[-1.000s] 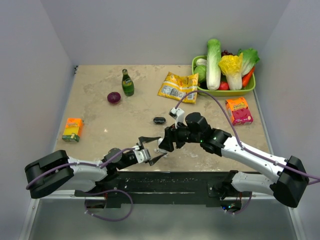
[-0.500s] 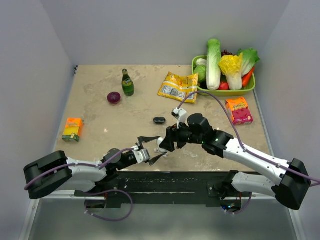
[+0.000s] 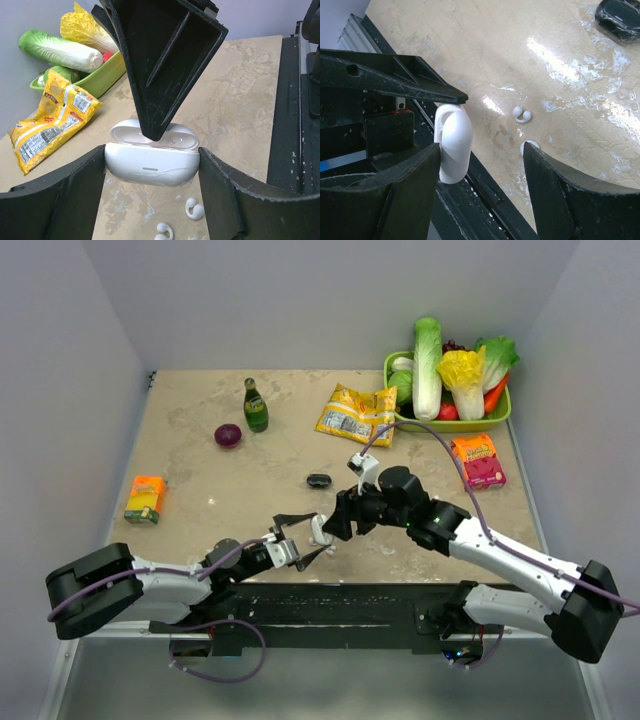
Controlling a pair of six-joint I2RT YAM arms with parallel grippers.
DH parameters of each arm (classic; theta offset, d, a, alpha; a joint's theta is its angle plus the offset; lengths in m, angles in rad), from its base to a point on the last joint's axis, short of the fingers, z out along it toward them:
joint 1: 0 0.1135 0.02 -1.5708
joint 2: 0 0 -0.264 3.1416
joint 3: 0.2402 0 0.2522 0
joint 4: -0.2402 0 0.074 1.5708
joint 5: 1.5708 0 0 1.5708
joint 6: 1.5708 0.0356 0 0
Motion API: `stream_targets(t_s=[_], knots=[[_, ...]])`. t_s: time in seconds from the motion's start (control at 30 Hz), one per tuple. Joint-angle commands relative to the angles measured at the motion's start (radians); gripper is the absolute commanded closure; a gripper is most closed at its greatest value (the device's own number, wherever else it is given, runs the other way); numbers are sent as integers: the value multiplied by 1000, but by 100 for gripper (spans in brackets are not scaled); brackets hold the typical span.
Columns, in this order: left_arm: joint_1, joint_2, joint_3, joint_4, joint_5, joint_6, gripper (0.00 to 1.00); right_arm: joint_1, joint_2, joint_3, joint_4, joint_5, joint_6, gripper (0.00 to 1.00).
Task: Insert the wireless bluetooth earbuds into the charging case
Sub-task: Open the charging case.
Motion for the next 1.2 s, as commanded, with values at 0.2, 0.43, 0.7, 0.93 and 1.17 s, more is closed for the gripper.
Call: stream_targets(t_s=[0.2, 0.43, 0.7, 0.93, 1.17], knots=[[-10, -19, -7, 485, 0, 22, 100, -20, -48, -12, 6, 53, 13, 31], [-12, -16, -7, 485, -9, 22, 100, -20, -94, -18, 64, 27, 38, 31], [-12, -10, 0, 487, -14, 18, 100, -20, -68, -15, 118, -41, 62, 41], [-12, -8, 2, 490, -13, 13, 100, -20, -31, -26, 125, -41, 58, 50], [-13, -13, 0, 499, -14, 16, 100, -21, -22, -35, 113, -20, 49, 54]])
